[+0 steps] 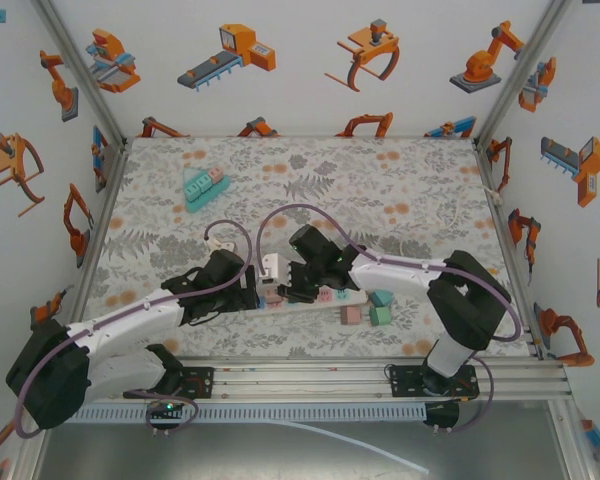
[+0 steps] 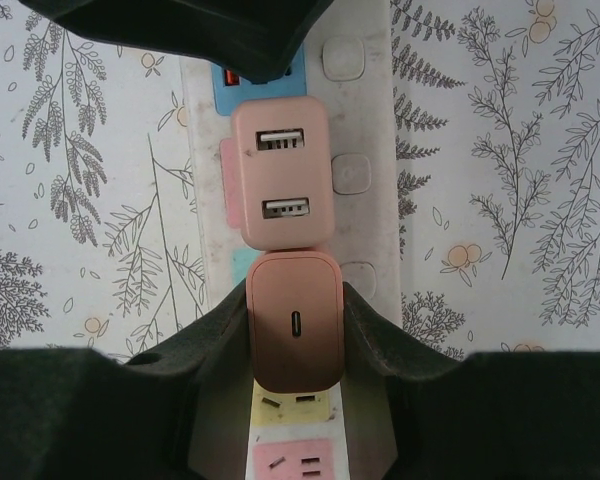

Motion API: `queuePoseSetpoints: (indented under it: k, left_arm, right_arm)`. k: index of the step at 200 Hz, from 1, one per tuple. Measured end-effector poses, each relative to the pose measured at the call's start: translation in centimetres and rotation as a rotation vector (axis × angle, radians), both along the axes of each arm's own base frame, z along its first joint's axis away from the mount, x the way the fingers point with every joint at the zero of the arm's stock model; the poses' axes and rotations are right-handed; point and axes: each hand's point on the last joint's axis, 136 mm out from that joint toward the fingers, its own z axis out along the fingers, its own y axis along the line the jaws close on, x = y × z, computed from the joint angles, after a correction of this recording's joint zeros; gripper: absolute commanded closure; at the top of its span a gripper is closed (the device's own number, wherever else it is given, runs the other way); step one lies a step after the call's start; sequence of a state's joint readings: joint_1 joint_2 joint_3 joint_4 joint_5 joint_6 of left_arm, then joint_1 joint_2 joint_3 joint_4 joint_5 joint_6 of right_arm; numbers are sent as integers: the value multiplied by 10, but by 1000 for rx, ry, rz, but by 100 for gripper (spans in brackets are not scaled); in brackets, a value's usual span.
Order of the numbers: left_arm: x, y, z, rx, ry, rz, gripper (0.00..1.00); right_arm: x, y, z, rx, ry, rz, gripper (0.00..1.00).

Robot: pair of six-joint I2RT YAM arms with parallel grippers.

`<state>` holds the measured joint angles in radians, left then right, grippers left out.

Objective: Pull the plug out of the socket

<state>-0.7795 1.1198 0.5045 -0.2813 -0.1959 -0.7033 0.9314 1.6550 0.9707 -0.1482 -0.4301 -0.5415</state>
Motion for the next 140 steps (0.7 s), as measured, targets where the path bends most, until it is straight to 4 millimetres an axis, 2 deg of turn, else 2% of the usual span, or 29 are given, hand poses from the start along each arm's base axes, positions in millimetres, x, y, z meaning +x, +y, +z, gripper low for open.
queuePoseSetpoints:
  k: [28, 119, 140]
  left_arm:
    - [1, -1, 0, -2, -4, 0, 25]
    - [1, -1, 2, -4, -10, 0, 24]
    - [1, 0, 3, -2, -15, 4, 21]
  right_arm:
    - [1, -2, 5, 23, 3, -17, 90]
    - [13, 11, 64, 208, -69, -51, 92]
    - [13, 10, 79, 266, -65, -104, 94]
